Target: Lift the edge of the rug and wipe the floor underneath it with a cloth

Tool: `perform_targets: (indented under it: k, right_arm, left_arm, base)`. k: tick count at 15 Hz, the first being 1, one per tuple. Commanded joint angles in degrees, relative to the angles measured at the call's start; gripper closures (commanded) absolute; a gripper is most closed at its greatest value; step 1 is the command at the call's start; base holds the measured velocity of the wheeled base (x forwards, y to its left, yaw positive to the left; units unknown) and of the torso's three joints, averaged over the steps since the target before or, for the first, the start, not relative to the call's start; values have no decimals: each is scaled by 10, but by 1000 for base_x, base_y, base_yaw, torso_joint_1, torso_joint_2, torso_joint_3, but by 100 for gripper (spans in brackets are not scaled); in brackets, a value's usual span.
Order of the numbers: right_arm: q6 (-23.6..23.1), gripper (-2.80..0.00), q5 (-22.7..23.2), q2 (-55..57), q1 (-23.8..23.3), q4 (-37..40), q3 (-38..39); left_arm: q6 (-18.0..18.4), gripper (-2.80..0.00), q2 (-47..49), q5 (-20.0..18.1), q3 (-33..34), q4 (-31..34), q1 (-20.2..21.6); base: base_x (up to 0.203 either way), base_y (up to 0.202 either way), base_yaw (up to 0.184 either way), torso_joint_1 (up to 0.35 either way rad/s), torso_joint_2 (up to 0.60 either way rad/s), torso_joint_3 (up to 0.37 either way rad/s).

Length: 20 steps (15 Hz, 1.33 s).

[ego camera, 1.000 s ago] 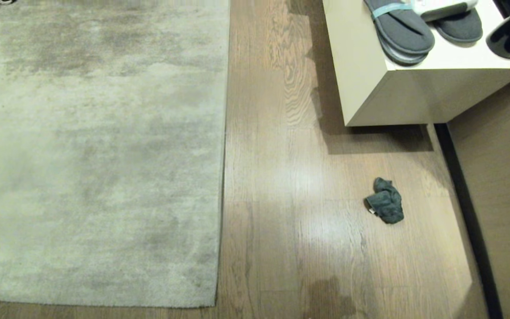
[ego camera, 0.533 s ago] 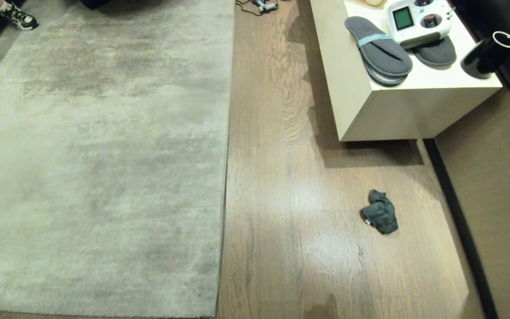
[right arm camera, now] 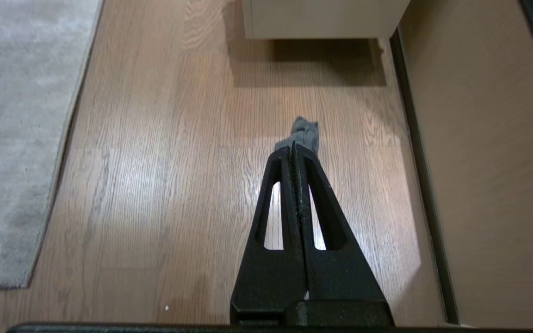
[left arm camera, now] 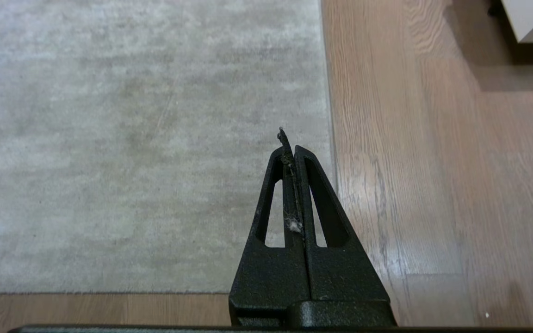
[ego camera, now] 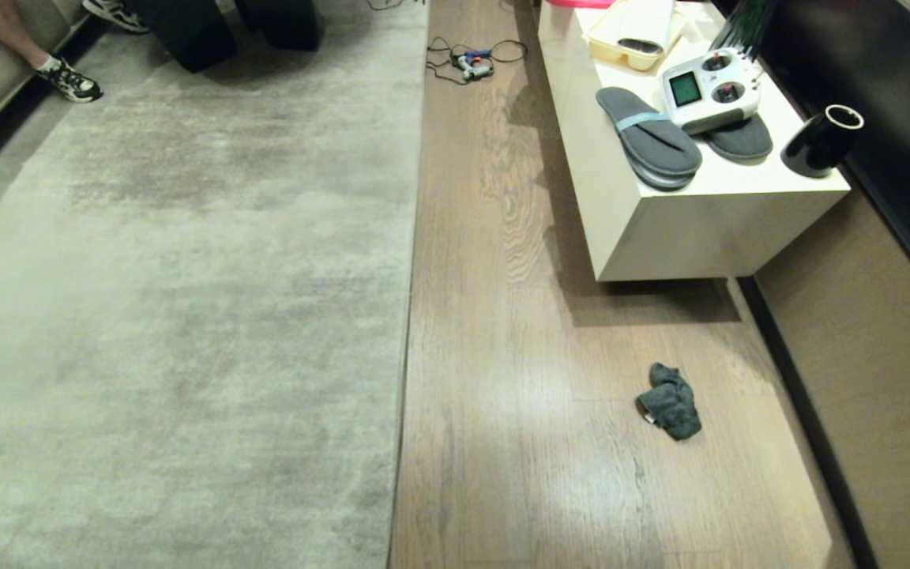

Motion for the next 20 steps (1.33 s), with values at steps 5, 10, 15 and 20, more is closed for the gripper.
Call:
perform_targets:
  k: [5,10,15,20]
  right_arm:
    - [0,0,0,1,0,0,0]
    - [0,0,0,1,0,0,0]
    - [0,0,0,1,0,0,0]
    - [0,0,0,1,0,0,0]
  left_arm:
    - [0,0,1,0,0,-1,0]
    - [-1,0,1,0,0,-1,0]
    - [-1,0,1,0,0,-1,0]
    - [-2,0,1,0,0,-1,0]
  base:
    - [0,0,0,1,-2,204]
    - [0,0,0,1,-2,204]
    - [0,0,0,1,3,202]
    - [0,0,0,3,2,208]
